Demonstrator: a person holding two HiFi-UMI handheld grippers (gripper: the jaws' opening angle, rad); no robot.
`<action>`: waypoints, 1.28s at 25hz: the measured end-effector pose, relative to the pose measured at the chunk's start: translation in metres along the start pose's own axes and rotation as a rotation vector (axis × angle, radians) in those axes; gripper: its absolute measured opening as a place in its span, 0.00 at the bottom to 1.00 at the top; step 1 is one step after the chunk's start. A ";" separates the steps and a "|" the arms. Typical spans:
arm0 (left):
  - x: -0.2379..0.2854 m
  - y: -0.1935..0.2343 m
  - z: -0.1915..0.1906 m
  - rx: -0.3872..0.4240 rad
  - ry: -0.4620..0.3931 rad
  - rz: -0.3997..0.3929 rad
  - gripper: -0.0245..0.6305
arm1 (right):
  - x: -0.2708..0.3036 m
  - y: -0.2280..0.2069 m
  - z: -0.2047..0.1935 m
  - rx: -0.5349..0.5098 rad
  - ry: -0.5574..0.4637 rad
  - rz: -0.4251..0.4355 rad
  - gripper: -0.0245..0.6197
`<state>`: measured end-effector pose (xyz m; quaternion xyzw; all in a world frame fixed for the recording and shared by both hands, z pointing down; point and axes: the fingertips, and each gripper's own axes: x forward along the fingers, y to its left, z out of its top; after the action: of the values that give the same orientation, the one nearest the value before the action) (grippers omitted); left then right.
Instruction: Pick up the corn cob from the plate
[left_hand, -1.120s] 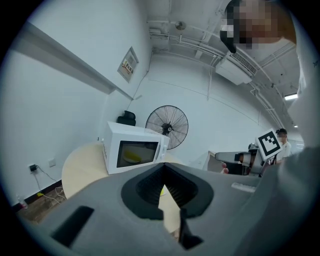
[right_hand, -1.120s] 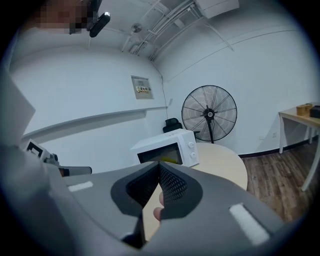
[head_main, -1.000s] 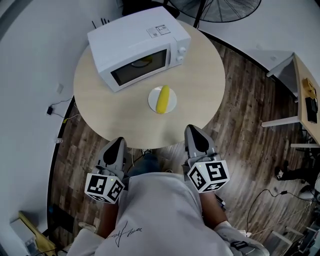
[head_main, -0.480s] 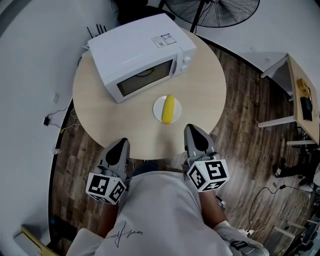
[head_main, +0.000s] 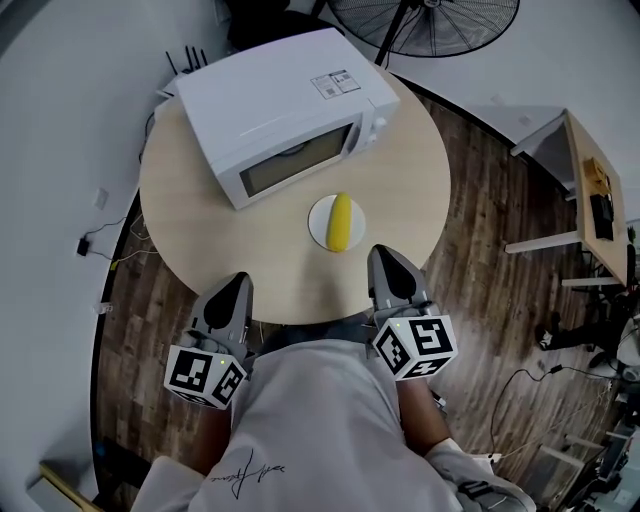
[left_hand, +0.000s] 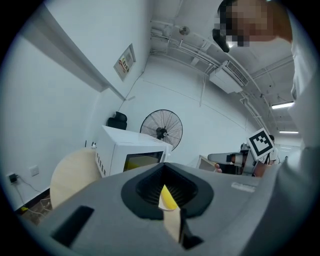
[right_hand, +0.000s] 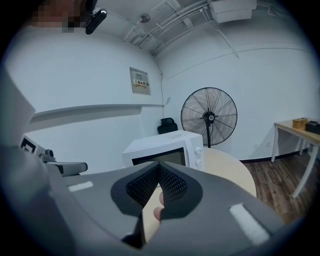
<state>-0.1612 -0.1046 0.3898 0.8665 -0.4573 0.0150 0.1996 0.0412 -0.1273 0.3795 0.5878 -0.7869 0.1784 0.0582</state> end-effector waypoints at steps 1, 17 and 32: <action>-0.001 0.005 0.003 -0.002 -0.006 0.006 0.04 | 0.002 0.001 0.000 -0.002 0.004 -0.002 0.06; 0.010 0.019 0.011 -0.024 -0.019 0.018 0.04 | 0.033 0.000 0.011 -0.009 0.046 0.000 0.06; 0.027 0.024 0.006 -0.022 0.015 0.020 0.04 | 0.069 -0.018 -0.022 -0.001 0.153 -0.009 0.07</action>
<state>-0.1660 -0.1402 0.3982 0.8594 -0.4646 0.0186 0.2125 0.0349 -0.1869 0.4245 0.5759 -0.7777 0.2222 0.1194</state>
